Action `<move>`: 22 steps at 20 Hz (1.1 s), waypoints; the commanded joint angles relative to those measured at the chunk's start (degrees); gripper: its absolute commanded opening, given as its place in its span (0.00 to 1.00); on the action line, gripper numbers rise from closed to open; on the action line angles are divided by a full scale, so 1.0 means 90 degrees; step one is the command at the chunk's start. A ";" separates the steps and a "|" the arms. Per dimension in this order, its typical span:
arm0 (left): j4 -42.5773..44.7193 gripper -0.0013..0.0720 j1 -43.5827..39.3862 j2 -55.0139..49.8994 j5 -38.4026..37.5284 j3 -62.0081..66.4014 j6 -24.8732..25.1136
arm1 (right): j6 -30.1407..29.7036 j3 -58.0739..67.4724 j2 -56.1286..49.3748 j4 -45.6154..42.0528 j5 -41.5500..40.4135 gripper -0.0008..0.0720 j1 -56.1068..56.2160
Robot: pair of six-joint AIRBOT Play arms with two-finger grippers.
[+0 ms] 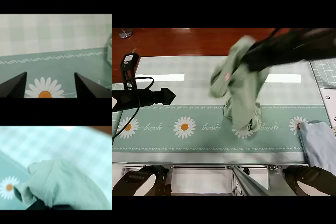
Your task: Fold the shirts.
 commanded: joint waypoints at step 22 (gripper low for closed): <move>-0.3725 0.98 0.0000 -0.3449 -0.0857 -0.0277 0.2008 | -0.0665 -0.6783 0.2582 0.1537 0.0316 0.87 -0.4957</move>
